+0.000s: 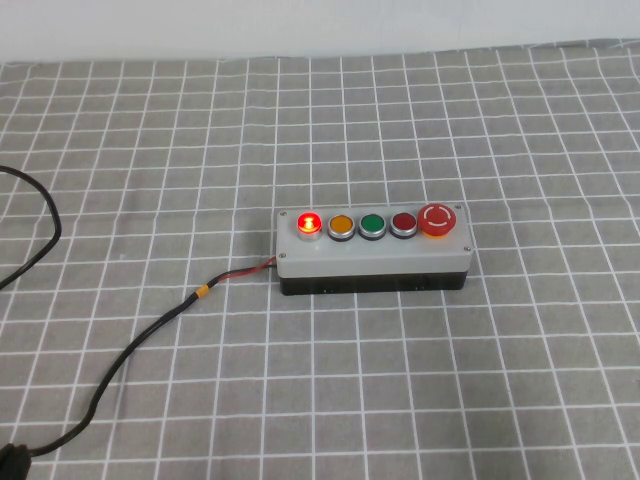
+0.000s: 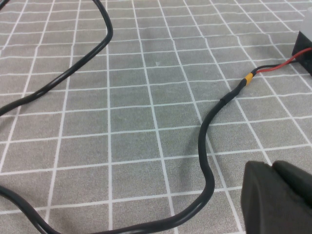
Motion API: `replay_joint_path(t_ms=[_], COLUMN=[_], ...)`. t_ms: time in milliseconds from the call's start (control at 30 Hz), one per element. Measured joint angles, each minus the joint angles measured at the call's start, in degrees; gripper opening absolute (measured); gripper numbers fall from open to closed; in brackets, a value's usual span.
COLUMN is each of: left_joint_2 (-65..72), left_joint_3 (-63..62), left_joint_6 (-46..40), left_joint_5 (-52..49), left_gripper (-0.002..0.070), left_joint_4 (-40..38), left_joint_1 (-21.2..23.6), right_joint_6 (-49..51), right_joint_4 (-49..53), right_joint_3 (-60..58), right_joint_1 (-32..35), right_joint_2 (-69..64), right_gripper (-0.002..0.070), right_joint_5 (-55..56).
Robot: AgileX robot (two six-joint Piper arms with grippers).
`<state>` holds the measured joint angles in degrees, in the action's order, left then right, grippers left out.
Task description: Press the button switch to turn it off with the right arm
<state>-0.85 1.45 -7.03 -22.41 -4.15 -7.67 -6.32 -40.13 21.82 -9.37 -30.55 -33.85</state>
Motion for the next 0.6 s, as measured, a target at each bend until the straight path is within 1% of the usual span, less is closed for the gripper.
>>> replay_joint_path(t_ms=[133, 233, 300, 367, 533, 600], left_joint_2=[0.0, 0.0, 0.0, 0.0, 0.0, 0.0], left_joint_3=[0.0, 0.0, 0.0, 0.0, 0.0, 0.0], left_joint_6=[0.0, 0.0, 0.0, 0.0, 0.0, 0.0], left_joint_5=[0.0, 0.0, 0.0, 0.0, 0.0, 0.0], left_gripper=[-0.0003, -0.0003, -0.0003, -0.0003, -0.0003, -0.0003], left_joint_4=[0.0, 0.0, 0.0, 0.0, 0.0, 0.0], left_joint_1=[0.0, 0.0, 0.0, 0.0, 0.0, 0.0], right_joint_6=[-0.5, -2.8, -3.6, -3.8, -3.3, -3.1], right_joint_4=[8.8, 11.0, 12.3, 13.9, 18.7, 19.3], right_joint_3=[11.9, 21.0, 26.1, 31.1, 45.0, 50.4], right_joint_1=[0.0, -0.1, -1.4, -4.1, -14.3, -17.3], right_joint_2=[-15.8, -27.1, -33.1, -38.4, -51.9, -56.8], right_gripper=[-0.0017, -0.0017, -0.0017, -0.0016, -0.0017, -0.0016], right_joint_5=[-10.1, -15.1, -16.2, -16.5, -16.6, -16.7])
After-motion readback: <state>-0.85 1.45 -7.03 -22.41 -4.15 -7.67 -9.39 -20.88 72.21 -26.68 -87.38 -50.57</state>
